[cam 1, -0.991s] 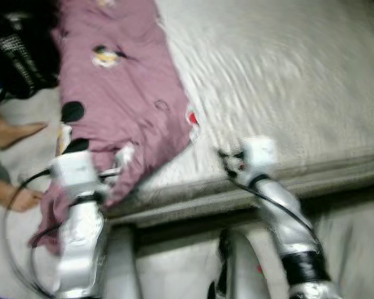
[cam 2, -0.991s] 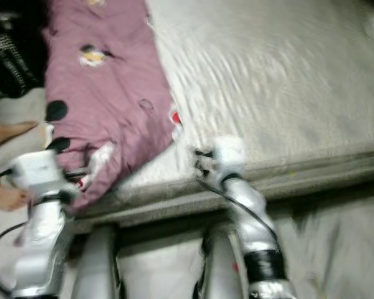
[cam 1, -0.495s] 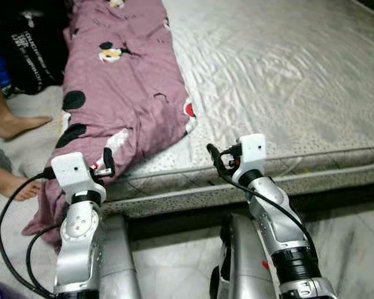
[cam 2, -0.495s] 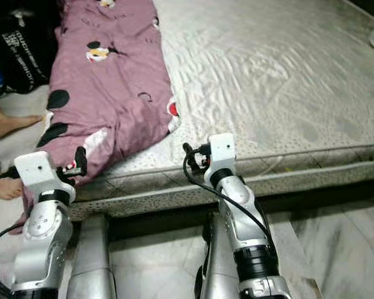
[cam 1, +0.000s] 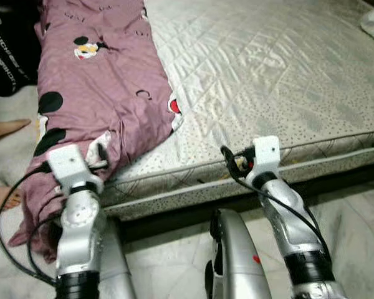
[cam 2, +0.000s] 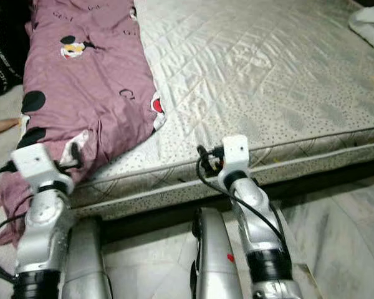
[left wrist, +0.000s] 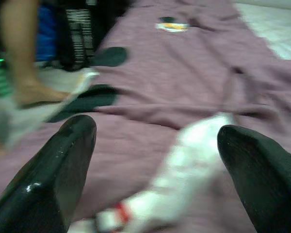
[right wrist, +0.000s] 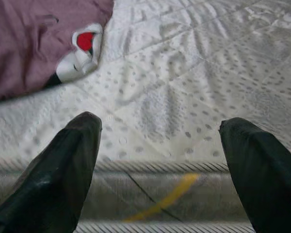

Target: Clean up the room

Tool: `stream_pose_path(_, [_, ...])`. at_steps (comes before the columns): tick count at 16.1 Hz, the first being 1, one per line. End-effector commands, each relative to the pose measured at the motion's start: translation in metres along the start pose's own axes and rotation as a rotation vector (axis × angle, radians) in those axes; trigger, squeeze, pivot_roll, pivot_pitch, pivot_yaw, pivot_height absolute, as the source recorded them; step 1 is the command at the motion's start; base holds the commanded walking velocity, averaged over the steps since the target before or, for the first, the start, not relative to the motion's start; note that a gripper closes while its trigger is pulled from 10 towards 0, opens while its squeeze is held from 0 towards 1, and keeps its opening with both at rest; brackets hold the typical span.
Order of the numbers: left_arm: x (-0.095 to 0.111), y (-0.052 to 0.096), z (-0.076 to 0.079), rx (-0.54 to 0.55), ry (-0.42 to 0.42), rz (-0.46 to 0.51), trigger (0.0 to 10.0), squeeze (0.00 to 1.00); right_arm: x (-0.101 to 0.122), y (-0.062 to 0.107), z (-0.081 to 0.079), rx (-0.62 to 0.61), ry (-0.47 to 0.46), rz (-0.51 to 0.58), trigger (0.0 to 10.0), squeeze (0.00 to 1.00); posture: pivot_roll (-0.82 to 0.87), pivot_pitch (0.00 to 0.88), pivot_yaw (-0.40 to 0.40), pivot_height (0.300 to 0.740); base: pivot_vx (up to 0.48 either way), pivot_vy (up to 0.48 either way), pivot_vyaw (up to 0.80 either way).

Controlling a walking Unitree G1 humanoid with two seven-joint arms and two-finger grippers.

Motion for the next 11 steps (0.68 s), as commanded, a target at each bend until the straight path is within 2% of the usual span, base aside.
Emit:
stream_pose_path(1, [0.003, -0.009, -0.026, 0.103, 0.006, 0.012, 10.0, 0.0, 0.0, 0.01, 0.018, -0.04, 0.038, -0.002, 10.0, 0.0, 0.0, 0.123, -0.036, 0.5, 0.0, 0.0, 0.0])
stream_pose_path(2, [0.008, -0.017, -0.043, 0.166, -0.011, 0.035, 10.0, 0.0, -0.004, 0.017, 0.029, -0.062, 0.065, -0.015, 10.0, 0.0, -0.02, 0.126, -0.03, 0.5, 0.0, 0.0, 0.0])
stream_pose_path(3, [0.008, -0.017, -0.043, 0.166, -0.011, 0.035, 10.0, 0.0, -0.004, 0.017, 0.029, -0.062, 0.065, -0.015, 10.0, 0.0, -0.02, 0.126, -0.03, 0.5, 0.0, 0.0, 0.0])
stream_pose_path(5, [0.003, -0.026, -0.075, 0.273, -0.028, 0.006, 10.0, 0.0, -0.004, 0.025, 0.041, -0.098, 0.1, -0.017, 10.0, 0.0, -0.05, 0.127, -0.013, 0.5, 0.0, 0.0, 0.0])
stream_pose_path(6, [-0.002, -0.031, -0.088, 0.313, -0.006, -0.028, 10.0, 0.0, -0.003, 0.027, 0.043, -0.106, 0.108, -0.013, 10.0, 0.0, -0.05, 0.13, -0.009, 0.5, 0.0, 0.0, 0.0])
stream_pose_path(8, [-0.005, -0.046, -0.084, 0.255, -0.029, -0.07, 10.0, 0.0, -0.004, 0.028, 0.042, -0.109, 0.121, -0.009, 10.0, 0.0, -0.05, 0.131, -0.002, 0.5, 0.0, 0.0, 0.0])
stream_pose_path(9, [-0.005, -0.051, -0.076, 0.207, -0.045, -0.086, 10.0, 0.0, -0.005, 0.028, 0.041, -0.108, 0.126, -0.009, 10.0, 0.0, -0.05, 0.13, -0.002, 0.5, 0.0, 0.0, 0.0])
stream_pose_path(10, [-0.002, -0.062, -0.049, 0.086, -0.062, -0.093, 10.0, 0.0, -0.011, 0.03, 0.04, -0.109, 0.13, -0.018, 10.0, 0.0, -0.05, 0.128, -0.007, 0.5, 0.0, 0.0, 0.0])
stream_pose_path(11, [0.002, -0.066, -0.037, 0.045, -0.061, -0.076, 10.0, 0.0, -0.012, 0.031, 0.04, -0.109, 0.132, -0.023, 10.0, 0.0, -0.05, 0.119, -0.014, 0.5, 0.0, 0.0, 0.0])
Point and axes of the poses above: a point about 5 cm out from each wrist's last joint towards the gripper, its own y axis pointing back from the gripper into the wrist, its own x axis along the axis of the wrist's last joint, z = x × y, the point moved 6 cm from there along -y, pointing out of the wrist towards the gripper, and after that the axes turned 5 degrees about -y, right-handed, at the moved point
